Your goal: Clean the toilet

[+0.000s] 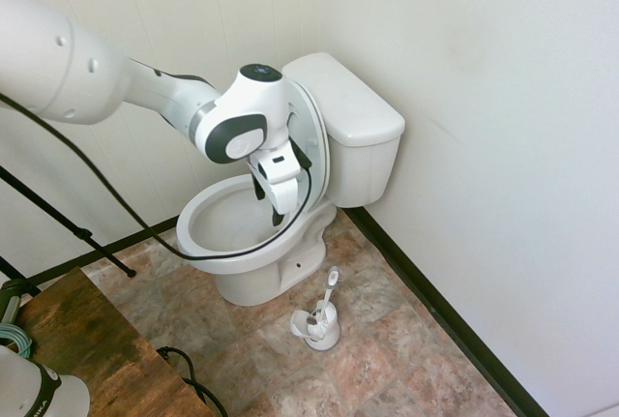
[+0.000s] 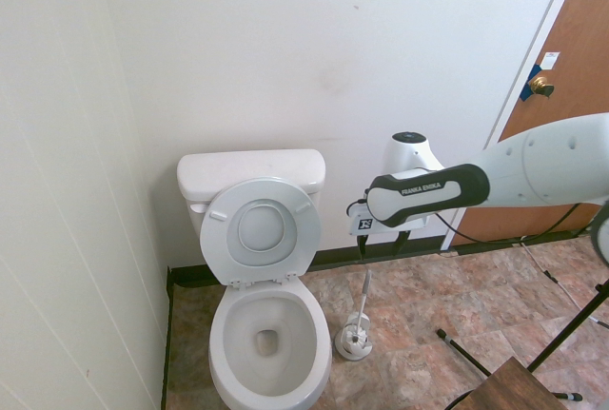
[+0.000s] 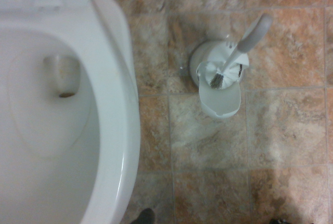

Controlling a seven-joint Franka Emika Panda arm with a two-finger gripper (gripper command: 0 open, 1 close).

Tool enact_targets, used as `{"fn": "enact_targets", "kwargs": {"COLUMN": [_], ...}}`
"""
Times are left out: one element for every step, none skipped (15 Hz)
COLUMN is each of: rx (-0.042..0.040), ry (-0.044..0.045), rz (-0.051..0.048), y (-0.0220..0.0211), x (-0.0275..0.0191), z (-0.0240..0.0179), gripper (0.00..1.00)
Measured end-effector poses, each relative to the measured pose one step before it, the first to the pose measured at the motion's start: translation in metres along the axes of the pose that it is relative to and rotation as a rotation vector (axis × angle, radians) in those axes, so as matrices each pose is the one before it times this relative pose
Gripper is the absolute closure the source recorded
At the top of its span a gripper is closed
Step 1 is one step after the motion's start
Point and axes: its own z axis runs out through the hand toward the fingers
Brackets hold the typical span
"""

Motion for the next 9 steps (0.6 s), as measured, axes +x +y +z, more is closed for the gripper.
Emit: {"fn": "enact_targets", "kwargs": {"rx": [-0.00386, 0.00005, -0.00018, -0.00063, -0.00289, -0.00242, -0.00057, -0.00212, 0.00120], "ry": [-0.01236, -0.01573, -0.01099, -0.00664, -0.00126, 0.00198, 0.00394, 0.00869, 0.00823], "rz": [0.03255, 0.03649, 0.03377, 0.02914, 0.02680, 0.02306, 0.02060, 0.02124, 0.01248], "y": [-0.00674, -0.00669, -0.00540, -0.00504, -0.00418, -0.00366, -0.00438, -0.00488, -0.00470], "x": [0.01139, 0.01281, 0.01311, 0.01286, 0.01332, 0.01200, 0.01009, 0.00801, 0.00418], "z": [0.01363, 0.01408, 0.01288, 0.01061, 0.01006, 0.00859, 0.00705, 0.00652, 0.00471], "gripper": [0.00, 0.00, 0.00, 0.00, 0.00, 0.00, 0.00, 0.00, 0.00]}}
